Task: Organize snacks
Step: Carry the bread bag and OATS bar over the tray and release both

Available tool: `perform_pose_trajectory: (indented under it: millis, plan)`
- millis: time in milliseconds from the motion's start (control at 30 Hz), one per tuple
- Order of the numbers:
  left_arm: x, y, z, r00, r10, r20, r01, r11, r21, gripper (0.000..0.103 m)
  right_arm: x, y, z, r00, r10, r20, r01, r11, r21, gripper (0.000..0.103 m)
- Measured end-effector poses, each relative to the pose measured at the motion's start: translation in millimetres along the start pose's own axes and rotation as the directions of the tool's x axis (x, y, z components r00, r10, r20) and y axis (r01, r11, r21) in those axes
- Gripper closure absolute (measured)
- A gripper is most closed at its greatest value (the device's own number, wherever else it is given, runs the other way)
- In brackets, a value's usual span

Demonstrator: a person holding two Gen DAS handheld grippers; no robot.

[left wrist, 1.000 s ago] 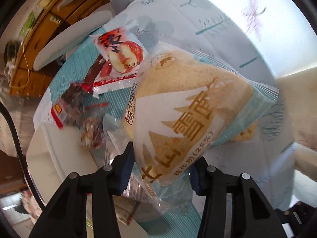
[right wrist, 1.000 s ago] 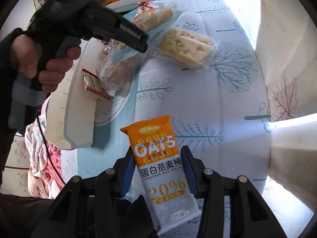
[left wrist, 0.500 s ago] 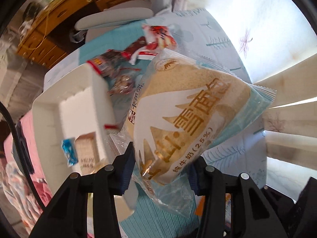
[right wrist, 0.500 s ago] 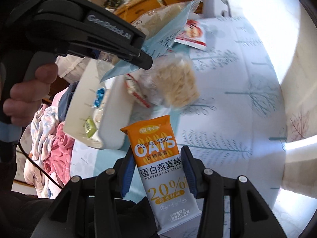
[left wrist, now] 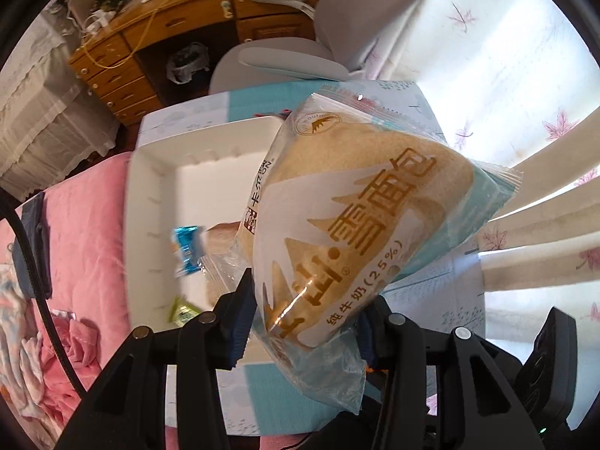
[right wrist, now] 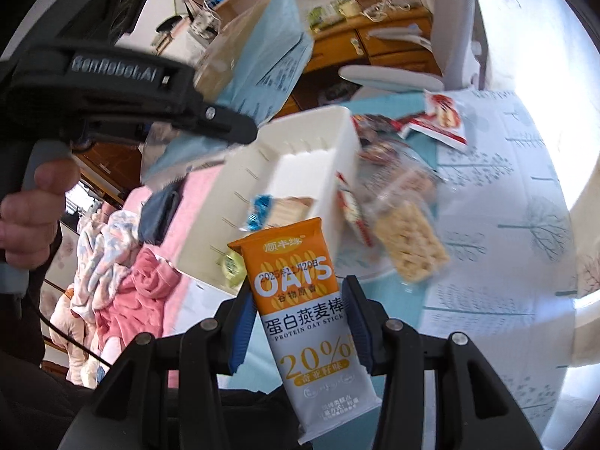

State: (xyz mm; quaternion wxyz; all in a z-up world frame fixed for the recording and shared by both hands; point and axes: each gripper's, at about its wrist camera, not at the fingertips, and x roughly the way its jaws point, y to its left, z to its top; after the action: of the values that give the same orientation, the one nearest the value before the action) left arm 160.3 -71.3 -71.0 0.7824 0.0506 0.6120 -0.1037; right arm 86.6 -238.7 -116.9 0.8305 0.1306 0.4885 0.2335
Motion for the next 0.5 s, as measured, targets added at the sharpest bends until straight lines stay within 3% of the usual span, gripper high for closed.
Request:
perform_pose_trajectory:
  millis: [267, 500]
  plan:
    - [-9.4, 79.4, -35.0, 0.999, 0.019, 0.033, -0.016, 0.997, -0.072, 0.058, 17.1, 54.6, 3.7, 0.995, 0.041, 0.088, -0.045, 0.998, 0.037, 0.057]
    - [2.3, 143.2, -62.8, 0.997, 0.024, 0.073, -0.014, 0.991, -0.134, 0.057, 42.1, 69.4, 3.6, 0.990, 0.045, 0.135, -0.066, 0.986, 0.155, 0.056]
